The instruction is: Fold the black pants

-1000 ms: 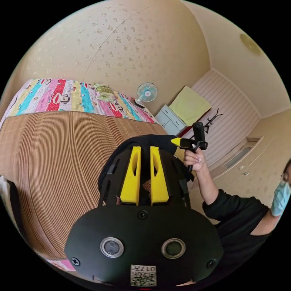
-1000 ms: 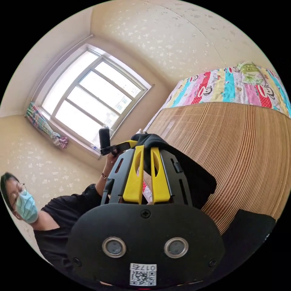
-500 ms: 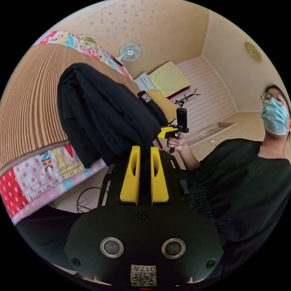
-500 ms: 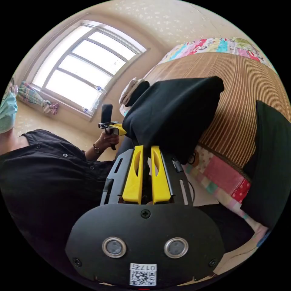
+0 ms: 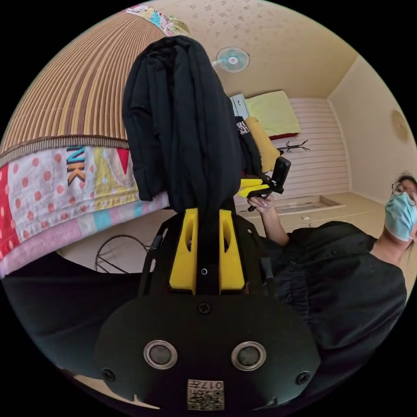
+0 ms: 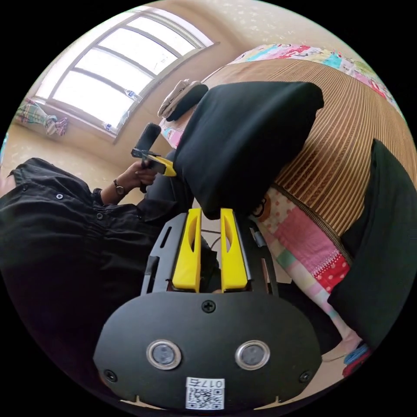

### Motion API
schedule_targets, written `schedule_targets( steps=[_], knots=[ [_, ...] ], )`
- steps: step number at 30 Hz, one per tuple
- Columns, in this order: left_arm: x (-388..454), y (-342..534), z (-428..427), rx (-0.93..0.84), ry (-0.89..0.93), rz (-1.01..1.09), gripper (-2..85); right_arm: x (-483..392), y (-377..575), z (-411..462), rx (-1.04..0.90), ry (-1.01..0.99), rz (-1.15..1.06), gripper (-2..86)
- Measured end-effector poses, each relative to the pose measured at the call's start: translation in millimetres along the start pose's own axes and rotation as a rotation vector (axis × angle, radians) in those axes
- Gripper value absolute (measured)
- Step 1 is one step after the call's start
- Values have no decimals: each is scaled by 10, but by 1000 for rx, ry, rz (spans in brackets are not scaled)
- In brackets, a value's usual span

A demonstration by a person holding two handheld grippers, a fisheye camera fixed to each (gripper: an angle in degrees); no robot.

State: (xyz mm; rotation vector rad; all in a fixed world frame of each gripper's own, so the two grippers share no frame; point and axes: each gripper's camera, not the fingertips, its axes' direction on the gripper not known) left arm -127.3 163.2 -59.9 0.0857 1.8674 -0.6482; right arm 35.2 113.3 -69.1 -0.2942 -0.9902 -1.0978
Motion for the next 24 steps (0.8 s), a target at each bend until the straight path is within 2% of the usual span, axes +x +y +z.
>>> schedule_targets(
  steps=[3,5,8,12,14,17,20,24],
  knots=[
    [-20,-40,-442,62,93,56,130,179,2,-491,186,-78,17,114],
    [-129,-110,-810,178,165,32,168,421,11,-748,359,-161,40,146],
    [-64,-218,-1071,343,66,31,182,798,-107,-790,445,-232,128,176],
    [-17,-460,-961,350,-150,-34,230,1139,-343,-591,396,-173,198,207],
    [68,-491,-888,441,-205,11,278,1292,-429,-466,373,-143,192,221],
    [140,-517,-788,476,-273,47,283,1430,-451,-434,367,-72,218,234],
    [102,-571,-661,422,-371,-9,288,1538,-446,-473,341,21,229,248],
    [44,-524,-594,398,-307,-25,279,1848,-364,-531,326,-73,260,255]
  ],
)
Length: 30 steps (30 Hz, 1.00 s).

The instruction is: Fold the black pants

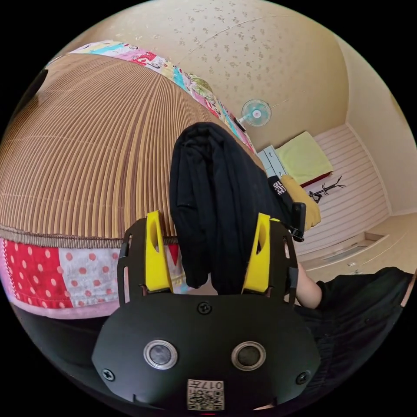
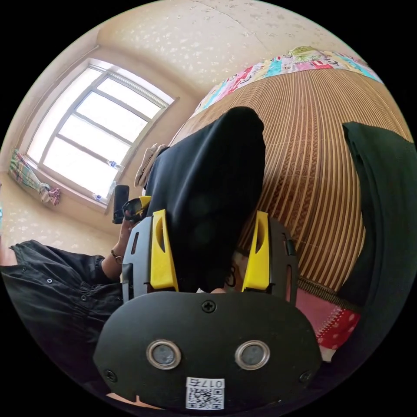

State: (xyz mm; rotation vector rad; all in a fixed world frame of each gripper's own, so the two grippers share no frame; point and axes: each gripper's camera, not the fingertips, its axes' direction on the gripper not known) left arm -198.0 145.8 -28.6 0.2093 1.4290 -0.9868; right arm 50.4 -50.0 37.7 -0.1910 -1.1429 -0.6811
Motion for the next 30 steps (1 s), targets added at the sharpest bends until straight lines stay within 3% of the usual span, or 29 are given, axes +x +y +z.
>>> schedule_targets(
  steps=[12,18,30],
  knots=[
    [223,244,-15,25,12,3,247,818,151,-343,-1,-229,28,227],
    [362,236,-28,33,79,-30,183,1082,79,-506,-38,-291,-11,170],
    [587,0,-1035,179,3,5,161,867,-174,-80,-6,-396,-40,136]
  ],
)
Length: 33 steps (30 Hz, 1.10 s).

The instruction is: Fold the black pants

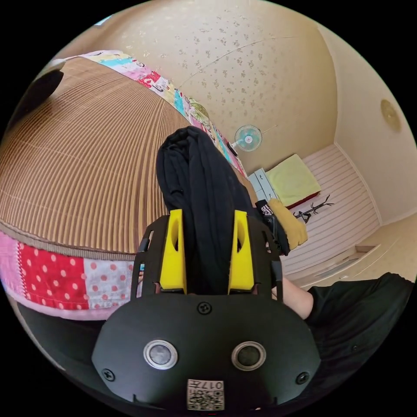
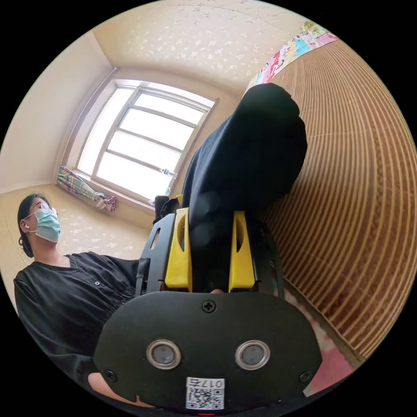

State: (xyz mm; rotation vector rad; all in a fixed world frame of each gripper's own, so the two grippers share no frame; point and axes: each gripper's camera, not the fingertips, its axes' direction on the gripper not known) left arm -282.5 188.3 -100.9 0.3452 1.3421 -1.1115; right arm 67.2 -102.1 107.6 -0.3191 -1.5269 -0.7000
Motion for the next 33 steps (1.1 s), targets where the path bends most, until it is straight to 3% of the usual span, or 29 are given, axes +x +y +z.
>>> schedule_targets(
  steps=[6,12,16,20,25,27,29,33],
  knots=[
    [-125,-436,-1004,67,-68,23,161,-182,-607,967,-72,-44,-90,135],
    [-177,-1260,-2420,84,-248,86,160,-518,-1342,2491,-43,-139,-104,135],
    [-158,-1999,-3446,18,-393,183,161,-920,-1799,3713,-6,-185,-106,135],
    [-575,-2610,-4043,-85,-538,133,163,-1154,-1971,4923,95,-70,-7,136],
    [-932,-2251,-4383,137,-772,22,100,-768,-1963,5956,16,167,138,135],
    [-986,-1991,-4364,212,-692,14,118,-773,-1872,6144,0,161,57,133],
    [-978,-1702,-4148,221,-501,67,122,-857,-1725,6304,-10,227,-55,131],
    [-997,-1354,-3739,167,-558,15,62,-881,-1498,6355,-19,272,-114,123]
  ],
)
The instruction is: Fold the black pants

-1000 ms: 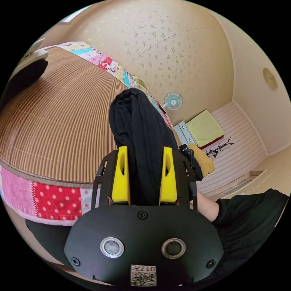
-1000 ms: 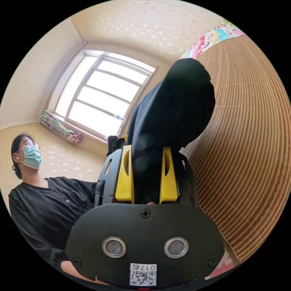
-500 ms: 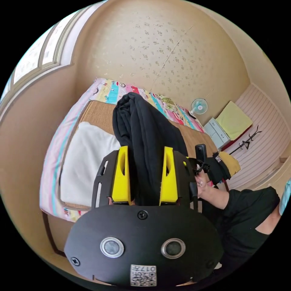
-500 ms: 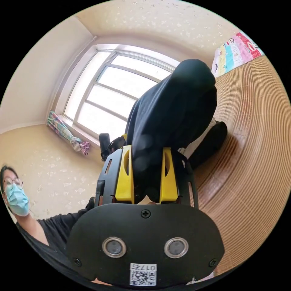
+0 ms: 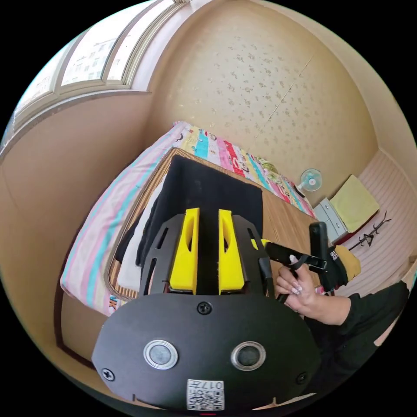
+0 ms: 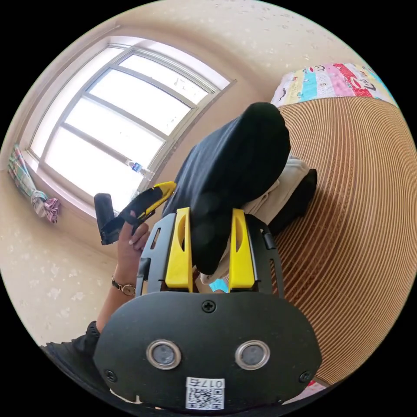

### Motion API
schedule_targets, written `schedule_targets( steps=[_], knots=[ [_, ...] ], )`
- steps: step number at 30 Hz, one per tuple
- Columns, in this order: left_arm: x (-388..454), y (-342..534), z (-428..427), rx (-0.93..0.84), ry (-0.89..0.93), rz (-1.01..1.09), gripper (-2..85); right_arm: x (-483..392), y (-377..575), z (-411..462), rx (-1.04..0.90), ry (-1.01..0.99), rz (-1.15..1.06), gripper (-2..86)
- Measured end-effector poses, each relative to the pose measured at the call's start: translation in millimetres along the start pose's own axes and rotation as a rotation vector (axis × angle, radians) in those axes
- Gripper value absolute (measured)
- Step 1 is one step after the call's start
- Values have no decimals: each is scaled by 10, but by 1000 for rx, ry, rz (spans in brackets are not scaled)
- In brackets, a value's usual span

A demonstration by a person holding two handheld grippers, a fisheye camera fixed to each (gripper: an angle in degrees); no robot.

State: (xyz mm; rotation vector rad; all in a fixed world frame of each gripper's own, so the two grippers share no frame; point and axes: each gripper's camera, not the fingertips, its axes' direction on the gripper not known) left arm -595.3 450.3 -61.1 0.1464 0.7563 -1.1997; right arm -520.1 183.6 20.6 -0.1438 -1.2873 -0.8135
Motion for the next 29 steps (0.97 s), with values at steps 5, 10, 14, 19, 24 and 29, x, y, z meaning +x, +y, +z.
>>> schedule_targets(
  steps=[5,10,14,19,24,29],
  knots=[
    [340,577,-685,253,-18,-152,74,-329,589,-513,124,353,-259,40],
    [1287,1293,-1302,358,29,6,28,-263,1427,-1603,188,517,-439,8],
    [2079,2292,-1046,296,-78,93,-7,97,2371,-2776,191,709,-271,6],
    [3114,3034,-536,131,-218,281,-10,86,3488,-4193,389,1073,-6,11],
    [4024,3189,-9,116,-464,441,-10,-127,4184,-5182,706,1331,153,24],
    [4487,2848,86,98,51,482,-10,-143,4337,-5998,904,1341,240,40]
  ],
)
